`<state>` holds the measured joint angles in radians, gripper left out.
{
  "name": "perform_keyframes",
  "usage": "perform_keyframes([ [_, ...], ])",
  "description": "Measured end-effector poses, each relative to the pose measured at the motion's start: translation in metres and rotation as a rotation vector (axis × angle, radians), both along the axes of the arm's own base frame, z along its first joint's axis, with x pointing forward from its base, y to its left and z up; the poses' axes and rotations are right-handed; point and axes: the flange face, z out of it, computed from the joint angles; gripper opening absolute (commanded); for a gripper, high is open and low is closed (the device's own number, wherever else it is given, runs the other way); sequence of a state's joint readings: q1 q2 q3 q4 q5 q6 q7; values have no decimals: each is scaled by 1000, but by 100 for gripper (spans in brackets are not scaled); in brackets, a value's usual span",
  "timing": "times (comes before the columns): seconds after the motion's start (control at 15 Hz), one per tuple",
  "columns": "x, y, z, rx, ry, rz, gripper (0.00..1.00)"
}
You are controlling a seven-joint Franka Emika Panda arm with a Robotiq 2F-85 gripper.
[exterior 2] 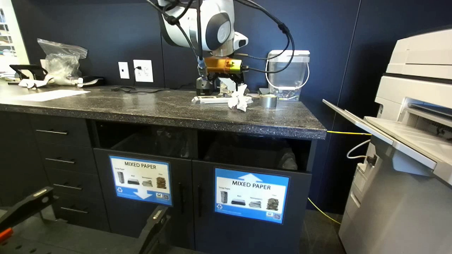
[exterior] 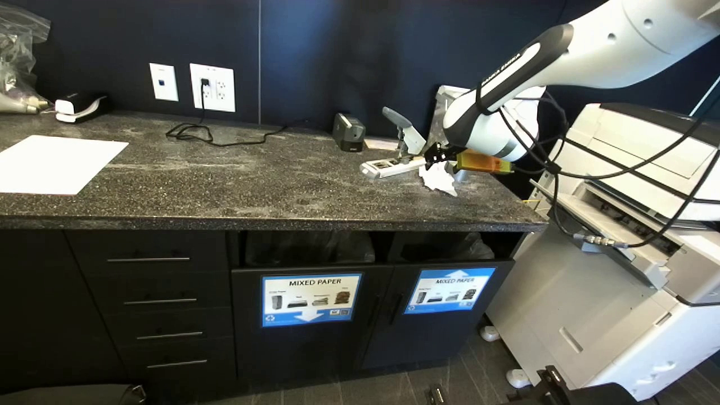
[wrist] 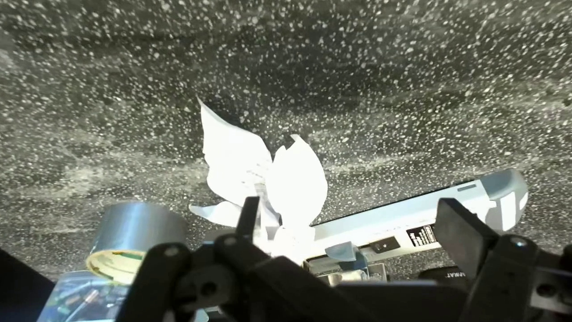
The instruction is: Put the tissues in the rubbish bin.
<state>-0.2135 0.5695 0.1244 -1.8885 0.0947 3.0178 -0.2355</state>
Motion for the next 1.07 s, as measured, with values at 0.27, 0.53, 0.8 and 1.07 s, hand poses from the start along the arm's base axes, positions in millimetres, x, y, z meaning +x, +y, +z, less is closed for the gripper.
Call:
perform_keyframes([
  [0.27, 30, -10, -19, -7, -46, -8, 100],
  [0.53, 50, -21, -29, -31, -72, -4, 100],
  [0.8, 63, -29, -42, -57, -82, 3, 100],
  [1.07, 74, -32, -54, -65, -91, 7, 100],
])
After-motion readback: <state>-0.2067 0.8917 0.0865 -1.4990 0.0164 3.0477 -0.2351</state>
